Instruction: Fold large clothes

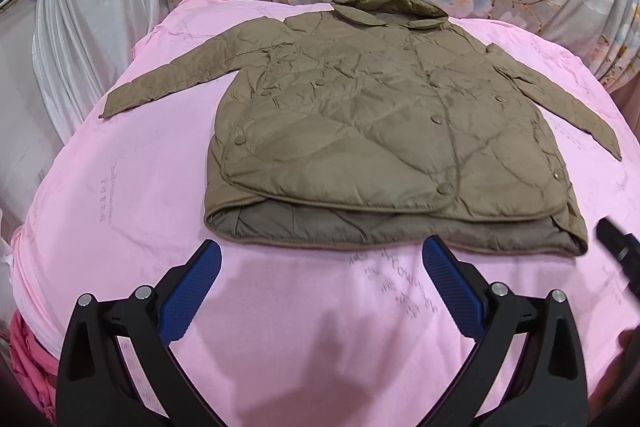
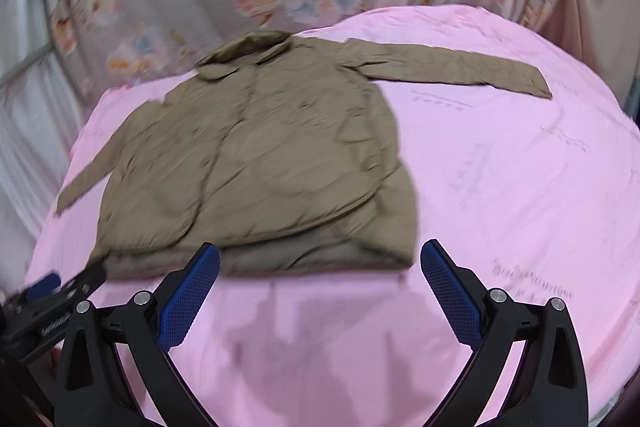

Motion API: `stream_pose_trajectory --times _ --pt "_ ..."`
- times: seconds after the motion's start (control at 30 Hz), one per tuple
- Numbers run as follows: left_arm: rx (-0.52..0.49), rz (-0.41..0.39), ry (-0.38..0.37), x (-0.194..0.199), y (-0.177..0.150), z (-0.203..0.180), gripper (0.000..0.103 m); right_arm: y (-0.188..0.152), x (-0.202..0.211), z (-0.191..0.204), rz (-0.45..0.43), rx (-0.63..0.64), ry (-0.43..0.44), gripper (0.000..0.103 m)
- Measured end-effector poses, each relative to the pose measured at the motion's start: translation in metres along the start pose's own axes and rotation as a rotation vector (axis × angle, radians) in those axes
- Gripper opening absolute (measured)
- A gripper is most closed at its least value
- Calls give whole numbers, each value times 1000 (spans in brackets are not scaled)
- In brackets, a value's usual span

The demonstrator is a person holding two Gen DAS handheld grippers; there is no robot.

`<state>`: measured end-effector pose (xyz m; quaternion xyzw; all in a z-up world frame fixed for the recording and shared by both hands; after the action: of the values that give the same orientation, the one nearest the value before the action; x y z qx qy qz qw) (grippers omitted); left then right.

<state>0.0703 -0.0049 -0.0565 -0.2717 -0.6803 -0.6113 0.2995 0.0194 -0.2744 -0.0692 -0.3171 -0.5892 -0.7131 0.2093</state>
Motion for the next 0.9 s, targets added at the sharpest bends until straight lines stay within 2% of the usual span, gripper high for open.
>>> stream_pose_trajectory --times 0.23,0.37,0.47,0.57,0.67,0.8,0.87,0.9 --pt "41 16 10 -40 37 7 98 56 -43 -128 -62 -230 -83 98" --pt "57 -29 39 -58 60 11 98 86 -81 -210 -79 -392 -135 98" --pt "58 -43 65 -72 76 12 98 99 -109 -261 -86 -511 -180 98" --pt "67 -33 73 -89 89 13 98 108 -139 -306 -80 -625 -180 98" --pt "71 -9 85 -106 97 13 98 111 -165 -334 -67 -698 -178 98" --pt "70 21 101 -123 103 15 98 126 -173 -348 -119 -693 -214 98" --pt "71 28 109 -129 105 17 98 134 -180 -354 -135 -694 -212 89" --pt "72 33 113 -132 105 18 98 137 -184 -356 -127 -694 -223 79"
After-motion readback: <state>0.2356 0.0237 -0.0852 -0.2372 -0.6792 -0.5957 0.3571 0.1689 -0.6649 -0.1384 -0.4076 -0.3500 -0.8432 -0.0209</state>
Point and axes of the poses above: each gripper's, at about its wrist camera, not at the fingertips, and x roughly against the way its jaws point, z to its left, y to its top, the point moved 5 cm from there along -x, roughly the way its jaws point, and after that the axes turned 11 degrees about x, right-handed, at the moved point
